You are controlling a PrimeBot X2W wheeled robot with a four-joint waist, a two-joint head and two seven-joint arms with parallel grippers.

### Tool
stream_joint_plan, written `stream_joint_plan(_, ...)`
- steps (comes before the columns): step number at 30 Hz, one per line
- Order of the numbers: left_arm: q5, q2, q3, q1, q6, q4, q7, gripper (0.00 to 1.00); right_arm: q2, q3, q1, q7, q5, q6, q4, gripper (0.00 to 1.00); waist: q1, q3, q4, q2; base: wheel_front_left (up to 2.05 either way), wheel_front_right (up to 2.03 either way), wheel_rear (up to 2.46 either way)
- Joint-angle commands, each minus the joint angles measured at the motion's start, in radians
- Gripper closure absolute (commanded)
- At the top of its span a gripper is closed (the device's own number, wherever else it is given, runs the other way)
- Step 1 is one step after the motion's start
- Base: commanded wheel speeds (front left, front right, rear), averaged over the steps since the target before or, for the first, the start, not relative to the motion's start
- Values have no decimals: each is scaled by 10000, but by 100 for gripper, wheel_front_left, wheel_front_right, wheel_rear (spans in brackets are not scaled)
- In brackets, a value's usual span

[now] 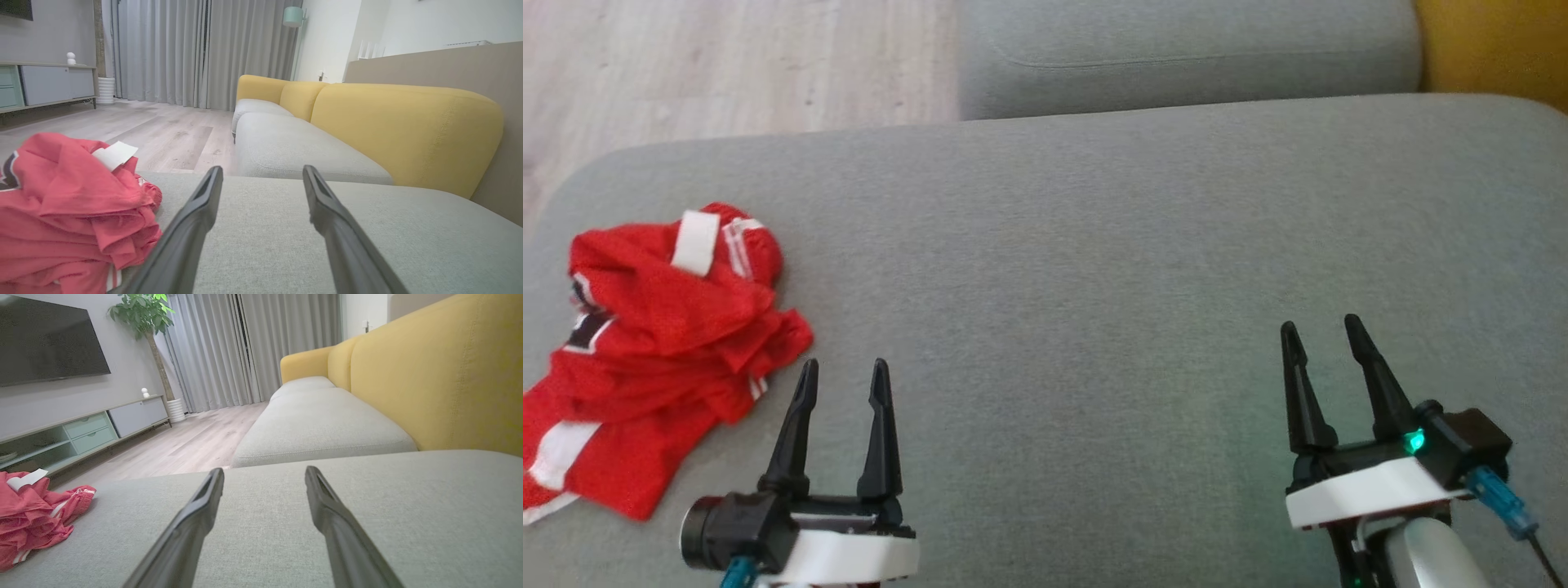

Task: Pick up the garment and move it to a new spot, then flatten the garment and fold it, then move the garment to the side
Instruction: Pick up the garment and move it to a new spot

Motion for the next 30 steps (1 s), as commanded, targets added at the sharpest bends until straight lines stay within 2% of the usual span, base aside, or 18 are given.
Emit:
stream_joint_plan(1,-31,-38,391,-334,81,-288,-51,0,-79,284,-219,-109,84,-7,-299,0,0,-45,219,0,0,0,0)
stream_joint_plan(19,-162,-39,889,-5,460,-180,-51,0,-79,872,131,-109,397,-7,-155,0,0,-413,2872,0,0,0,0)
stream_joint_plan(24,-194,-39,989,98,439,-243,-51,0,-79,1117,120,-109,536,-7,-78,0,0,-453,3271,0,0,0,0)
stream_joint_plan(30,-154,-39,1147,144,440,-313,-51,0,-79,1492,103,-109,572,-7,38,0,0,-406,3422,0,0,0,0)
